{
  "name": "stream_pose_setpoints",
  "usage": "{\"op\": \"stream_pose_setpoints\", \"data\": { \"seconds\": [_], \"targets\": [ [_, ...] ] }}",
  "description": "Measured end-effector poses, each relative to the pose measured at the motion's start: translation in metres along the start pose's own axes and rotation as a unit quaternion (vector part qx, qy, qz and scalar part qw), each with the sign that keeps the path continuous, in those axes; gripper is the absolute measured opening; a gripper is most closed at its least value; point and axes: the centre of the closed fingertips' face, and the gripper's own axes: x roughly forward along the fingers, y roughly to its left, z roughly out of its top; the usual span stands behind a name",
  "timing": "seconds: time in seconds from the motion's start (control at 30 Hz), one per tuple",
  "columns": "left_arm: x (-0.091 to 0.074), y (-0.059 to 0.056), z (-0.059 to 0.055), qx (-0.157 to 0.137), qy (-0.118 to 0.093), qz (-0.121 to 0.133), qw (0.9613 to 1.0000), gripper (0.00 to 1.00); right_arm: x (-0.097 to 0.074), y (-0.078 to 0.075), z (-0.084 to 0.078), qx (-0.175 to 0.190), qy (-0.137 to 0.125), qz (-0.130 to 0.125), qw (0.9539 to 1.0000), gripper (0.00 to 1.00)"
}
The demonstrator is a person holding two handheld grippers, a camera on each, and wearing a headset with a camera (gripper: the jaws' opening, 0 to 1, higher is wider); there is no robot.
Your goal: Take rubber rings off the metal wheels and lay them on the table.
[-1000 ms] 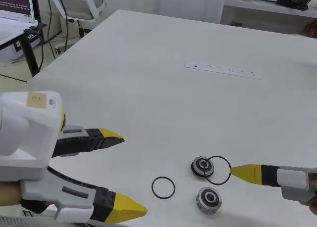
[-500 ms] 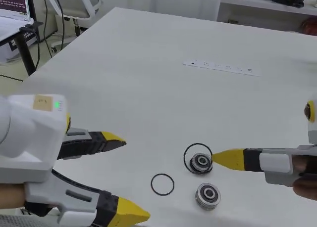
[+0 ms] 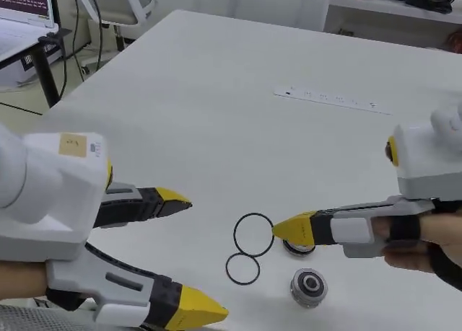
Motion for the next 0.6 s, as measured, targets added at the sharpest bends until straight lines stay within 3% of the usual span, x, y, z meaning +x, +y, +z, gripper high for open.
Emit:
{"op": "stream_pose_setpoints", "data": {
  "seconds": [0.3, 0.6],
  "targets": [
    [0.000, -0.001, 0.000, -0.003, -0.003, -0.004, 1.0000, 0.81, 0.022, -0.024, -0.023, 0.007, 0.040, -0.030, 0.9987, 0.00],
    [0.001, -0.001, -0.002, -0.010, -0.001, -0.006, 0.9999, 0.81, 0.027, -0.041, -0.041, 0.032, 0.046, -0.053, 0.9970, 0.00]
  ]
}}
